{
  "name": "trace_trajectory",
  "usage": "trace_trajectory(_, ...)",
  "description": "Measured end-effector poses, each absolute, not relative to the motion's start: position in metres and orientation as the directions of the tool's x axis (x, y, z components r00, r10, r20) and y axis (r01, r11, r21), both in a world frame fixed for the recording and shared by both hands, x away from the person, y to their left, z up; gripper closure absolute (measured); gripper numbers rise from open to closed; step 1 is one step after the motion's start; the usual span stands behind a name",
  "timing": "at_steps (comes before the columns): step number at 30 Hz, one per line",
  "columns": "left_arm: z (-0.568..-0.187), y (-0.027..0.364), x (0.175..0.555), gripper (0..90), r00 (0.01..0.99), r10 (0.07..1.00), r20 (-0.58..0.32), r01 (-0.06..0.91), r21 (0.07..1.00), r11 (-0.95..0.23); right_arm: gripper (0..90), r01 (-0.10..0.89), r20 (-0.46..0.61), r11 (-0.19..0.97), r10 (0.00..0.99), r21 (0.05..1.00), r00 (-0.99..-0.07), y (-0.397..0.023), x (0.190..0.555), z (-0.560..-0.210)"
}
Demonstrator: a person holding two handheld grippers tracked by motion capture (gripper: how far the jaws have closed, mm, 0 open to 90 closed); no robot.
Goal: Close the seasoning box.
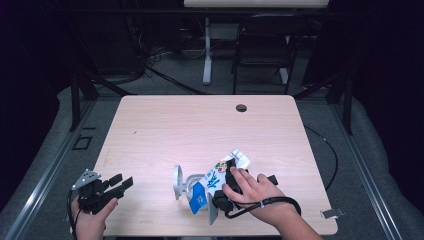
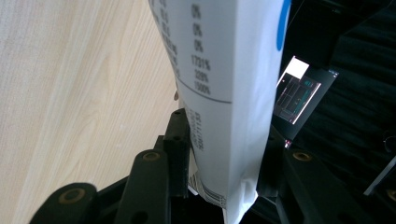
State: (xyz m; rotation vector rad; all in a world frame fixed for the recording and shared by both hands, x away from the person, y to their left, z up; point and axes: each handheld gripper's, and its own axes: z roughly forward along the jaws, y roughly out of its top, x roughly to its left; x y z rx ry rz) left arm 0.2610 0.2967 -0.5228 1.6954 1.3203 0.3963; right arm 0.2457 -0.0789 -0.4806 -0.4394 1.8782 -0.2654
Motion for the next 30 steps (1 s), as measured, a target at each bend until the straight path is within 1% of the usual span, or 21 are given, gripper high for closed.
trace_trajectory(12,-0.5236,0.2972,0.2612,49.5,0.369,0.888,-0.275,0.591,0.807,0.004,66.0,-0.165,-0.854,0.905,-0.424,-0.392,-0.300,-0.0788,0.2448,-0.4803)
trace_trajectory(29,-0.5237,0.2974,0.2612,49.5,0.368,0.888,-0.275,0.592,0.806,0.004,70.5,-0.168,-0.862,0.922,-0.386,-0.349,-0.330,-0.0805,0.2449,-0.4813)
trace_trajectory(30,-0.5237,0.2973,0.2612,49.5,0.368,0.888,-0.275,0.591,0.806,0.004,70.8,-0.158,-0.859,0.920,-0.393,-0.360,-0.330,-0.0797,0.2441,-0.4803)
